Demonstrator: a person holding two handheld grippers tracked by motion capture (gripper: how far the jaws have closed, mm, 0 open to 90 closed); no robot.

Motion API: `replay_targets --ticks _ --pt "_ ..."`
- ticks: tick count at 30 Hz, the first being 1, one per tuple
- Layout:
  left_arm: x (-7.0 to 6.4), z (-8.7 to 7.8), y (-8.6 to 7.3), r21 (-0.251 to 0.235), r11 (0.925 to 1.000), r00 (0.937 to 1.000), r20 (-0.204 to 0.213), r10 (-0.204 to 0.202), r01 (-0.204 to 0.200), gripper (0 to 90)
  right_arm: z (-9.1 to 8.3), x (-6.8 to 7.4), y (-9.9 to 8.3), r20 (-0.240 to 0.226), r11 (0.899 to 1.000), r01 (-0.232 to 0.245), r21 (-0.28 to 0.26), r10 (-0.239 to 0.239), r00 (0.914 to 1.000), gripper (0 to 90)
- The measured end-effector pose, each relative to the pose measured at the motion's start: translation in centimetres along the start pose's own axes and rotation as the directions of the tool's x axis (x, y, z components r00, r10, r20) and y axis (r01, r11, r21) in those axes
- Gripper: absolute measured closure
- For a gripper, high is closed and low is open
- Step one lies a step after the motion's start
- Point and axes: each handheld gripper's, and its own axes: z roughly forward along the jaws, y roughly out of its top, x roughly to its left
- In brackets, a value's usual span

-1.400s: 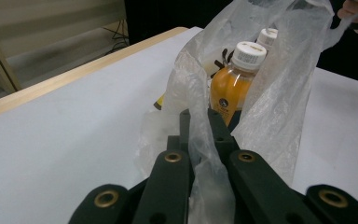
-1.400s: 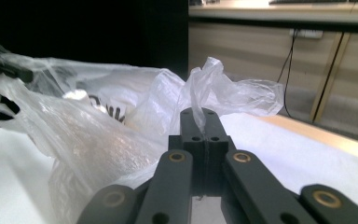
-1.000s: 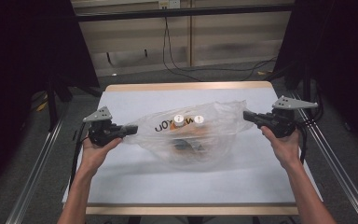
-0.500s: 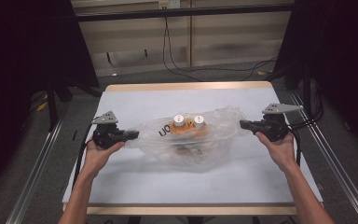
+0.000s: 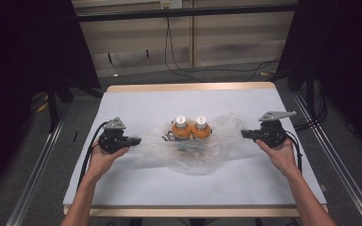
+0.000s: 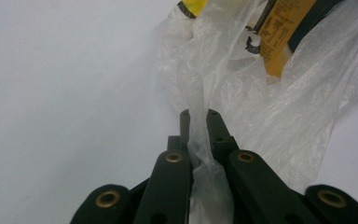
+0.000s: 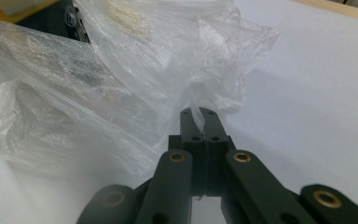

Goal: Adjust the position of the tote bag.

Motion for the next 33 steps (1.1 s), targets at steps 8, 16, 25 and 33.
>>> replay_targets --ticks 8,16,25,33 --pt "0.3 1.1 -0.4 0.068 0.9976 0.9999 -0.009 0.011 -0.010 89.1 1.4 -0.1 -0.8 0.004 0.997 0.021 0.071 -0.022 0.9998 90.0" --pt "0.9 2.0 -1.3 0.100 0.9948 0.9998 -0.011 -0.017 0.018 89.2 1.9 -0.3 -1.4 -0.001 0.994 0.021 0.104 -0.021 0.9998 90.0" --pt "1.0 3.1 -1.7 0.150 0.9886 0.9998 -0.018 -0.010 0.013 89.2 3.0 -0.8 -2.3 0.029 0.983 0.047 0.177 -0.053 0.9982 90.0" --pt "1.0 2.7 -2.0 0.162 0.9865 0.9992 -0.034 -0.022 0.027 89.2 3.3 -1.2 -2.8 0.036 0.980 0.049 0.195 -0.057 0.9977 90.0"
